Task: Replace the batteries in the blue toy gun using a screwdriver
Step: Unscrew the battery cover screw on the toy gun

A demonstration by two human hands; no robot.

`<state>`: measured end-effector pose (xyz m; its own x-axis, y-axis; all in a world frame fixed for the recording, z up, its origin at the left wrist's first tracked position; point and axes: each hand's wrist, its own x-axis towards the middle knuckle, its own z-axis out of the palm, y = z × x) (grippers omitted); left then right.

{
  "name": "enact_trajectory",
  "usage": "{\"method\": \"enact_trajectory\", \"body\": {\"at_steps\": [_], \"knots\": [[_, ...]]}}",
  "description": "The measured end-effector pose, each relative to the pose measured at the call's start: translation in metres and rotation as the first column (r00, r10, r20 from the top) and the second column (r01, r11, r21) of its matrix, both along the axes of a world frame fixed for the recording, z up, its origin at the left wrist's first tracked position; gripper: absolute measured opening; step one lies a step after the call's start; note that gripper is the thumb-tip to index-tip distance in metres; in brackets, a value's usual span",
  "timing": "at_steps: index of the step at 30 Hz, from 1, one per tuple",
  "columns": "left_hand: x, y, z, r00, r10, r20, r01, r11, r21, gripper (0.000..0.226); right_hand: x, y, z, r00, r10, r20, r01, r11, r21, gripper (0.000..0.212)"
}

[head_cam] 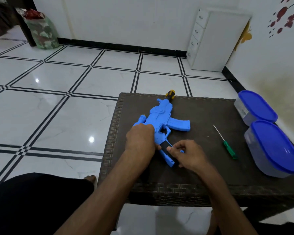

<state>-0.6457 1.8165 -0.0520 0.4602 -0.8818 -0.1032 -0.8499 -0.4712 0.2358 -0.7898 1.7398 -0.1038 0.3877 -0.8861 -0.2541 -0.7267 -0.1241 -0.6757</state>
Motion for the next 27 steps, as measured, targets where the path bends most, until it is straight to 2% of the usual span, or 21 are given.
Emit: {"method": "enact_trajectory", "body": {"at_steps": [3, 5, 16, 18, 22, 24, 27], "knots": [[0.001, -0.001, -0.003, 1.000, -0.007, 0.014, 0.008, 1.000, -0.021, 0.044, -0.001, 0.005, 0.005, 1.000, -0.002, 0.001, 0.002, 1.000, 0.029, 0.042], [0.002, 0.000, -0.006, 1.000, -0.017, 0.027, 0.017, 0.999, -0.030, 0.044, 0.003, 0.008, 0.008, 1.000, -0.007, -0.021, 0.007, 1.000, 0.010, 0.045], [-0.003, 0.001, -0.001, 0.998, -0.011, 0.066, 0.011, 1.000, -0.001, 0.043, 0.004, 0.005, 0.013, 0.999, 0.029, -0.034, -0.026, 0.996, 0.081, 0.027], [-0.003, 0.002, 0.000, 0.998, -0.015, 0.062, 0.015, 1.000, 0.004, 0.043, 0.002, 0.007, 0.012, 1.000, 0.012, 0.027, -0.015, 0.996, 0.088, 0.026], [-0.002, 0.003, -0.002, 0.998, -0.022, 0.061, 0.022, 1.000, 0.000, 0.045, -0.010, 0.018, 0.008, 0.970, -0.007, 0.241, -0.012, 0.997, 0.079, 0.020], [-0.001, 0.003, -0.004, 0.998, -0.031, 0.062, 0.032, 0.999, -0.008, 0.046, -0.022, 0.020, 0.012, 0.947, 0.011, 0.320, -0.019, 1.000, 0.022, 0.023], [-0.002, 0.003, -0.001, 0.998, -0.048, 0.047, 0.047, 0.999, 0.011, 0.050, -0.042, 0.019, 0.027, 0.933, 0.049, 0.357, -0.007, 0.993, -0.119, 0.024]]}}
